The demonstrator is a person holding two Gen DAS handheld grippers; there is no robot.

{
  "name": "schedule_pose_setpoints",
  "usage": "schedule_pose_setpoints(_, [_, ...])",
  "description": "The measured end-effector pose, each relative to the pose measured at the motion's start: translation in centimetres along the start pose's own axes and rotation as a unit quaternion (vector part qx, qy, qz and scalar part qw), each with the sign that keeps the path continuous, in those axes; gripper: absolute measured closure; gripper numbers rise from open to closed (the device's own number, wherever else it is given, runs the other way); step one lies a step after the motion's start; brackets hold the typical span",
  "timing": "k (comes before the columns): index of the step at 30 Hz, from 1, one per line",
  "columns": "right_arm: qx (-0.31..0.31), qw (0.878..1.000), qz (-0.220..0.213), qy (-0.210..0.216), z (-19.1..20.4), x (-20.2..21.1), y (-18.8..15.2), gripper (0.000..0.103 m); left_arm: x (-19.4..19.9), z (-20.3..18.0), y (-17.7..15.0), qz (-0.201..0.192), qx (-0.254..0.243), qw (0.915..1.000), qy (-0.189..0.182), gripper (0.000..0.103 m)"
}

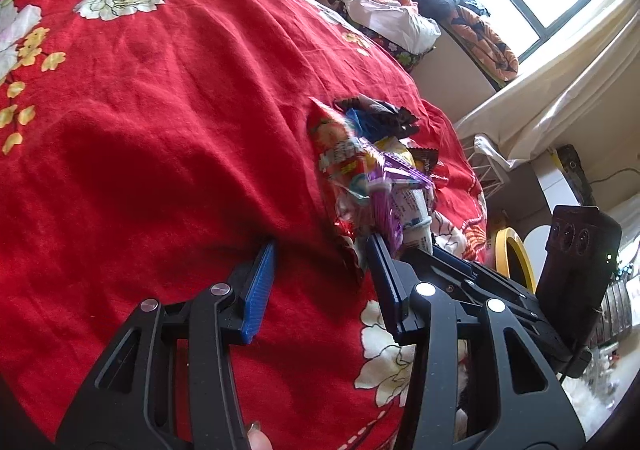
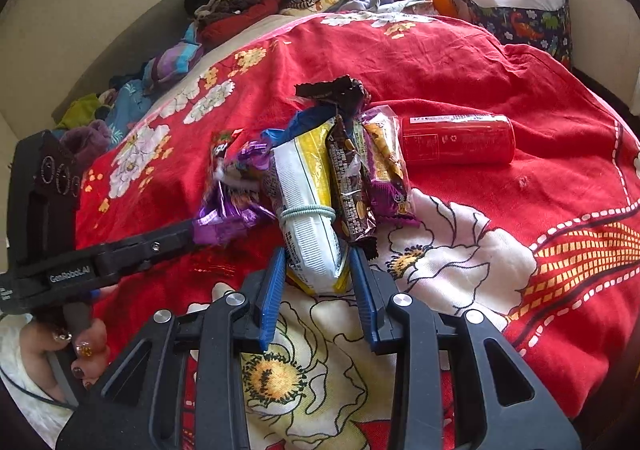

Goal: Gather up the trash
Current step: 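Grasp the red chip bag with the left tool while the right tool grasps the white-yellow wrapper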

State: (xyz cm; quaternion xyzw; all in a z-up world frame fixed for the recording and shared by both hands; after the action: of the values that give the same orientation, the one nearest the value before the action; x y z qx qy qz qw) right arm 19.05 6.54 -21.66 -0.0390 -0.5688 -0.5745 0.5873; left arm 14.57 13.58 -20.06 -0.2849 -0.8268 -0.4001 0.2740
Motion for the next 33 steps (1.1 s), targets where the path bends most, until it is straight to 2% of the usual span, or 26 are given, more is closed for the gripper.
schedule_pose_setpoints(2, [-0.007, 1.000, -0.006, 0.008, -0.2, 0.6, 0.0, 0.077, -0.2, -0.5, -0.2, 0.004, -0.003, 1.0000, -0.003, 0.064])
schedule_pose_setpoints(6, [-0.027, 0.999, -0.018, 0.017, -0.6, 2.1, -0.4, 0.078, -0.6, -1.2, -0.5, 0.008, -0.013, 0.9999, -0.006, 0.064])
schedule_pose_setpoints(11, [-0.043, 0.998, -0.030, 0.020, -1.3, 4.0, -1.1, 0.078, -1.1, -2.3, -1.0, 0.016, -0.024, 0.9995, -0.011, 0.087])
schedule_pose_setpoints(14, [-0.049, 0.998, -0.036, 0.019, -1.8, 5.1, -1.7, 0.078, -1.0, -2.6, -1.0, 0.014, -0.031, 0.9994, -0.010, 0.092])
schedule_pose_setpoints(24, [-0.054, 0.997, -0.048, 0.021, -1.9, 7.9, -3.0, 0.079, 1.0, -4.2, 0.8, -0.027, -0.062, 0.9977, -0.007, 0.094])
schedule_pose_setpoints(33, [-0.047, 0.997, -0.063, 0.022, -0.9, 9.6, -2.7, 0.079, 2.3, -5.7, 1.3, -0.043, -0.076, 0.9962, -0.010, 0.095])
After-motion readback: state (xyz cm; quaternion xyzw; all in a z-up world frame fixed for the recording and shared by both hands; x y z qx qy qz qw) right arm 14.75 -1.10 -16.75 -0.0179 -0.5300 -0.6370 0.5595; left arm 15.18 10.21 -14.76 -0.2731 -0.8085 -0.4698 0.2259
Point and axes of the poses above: each gripper's, at about its wrist camera, not at the fingertips, and x roughly against the way its jaws point, z to its left, y to its top, the point moved 9 cm from there along -x, roughly the way its jaws point, and after that the axes turned 2 degrees about -z, right-handed, at the moved point
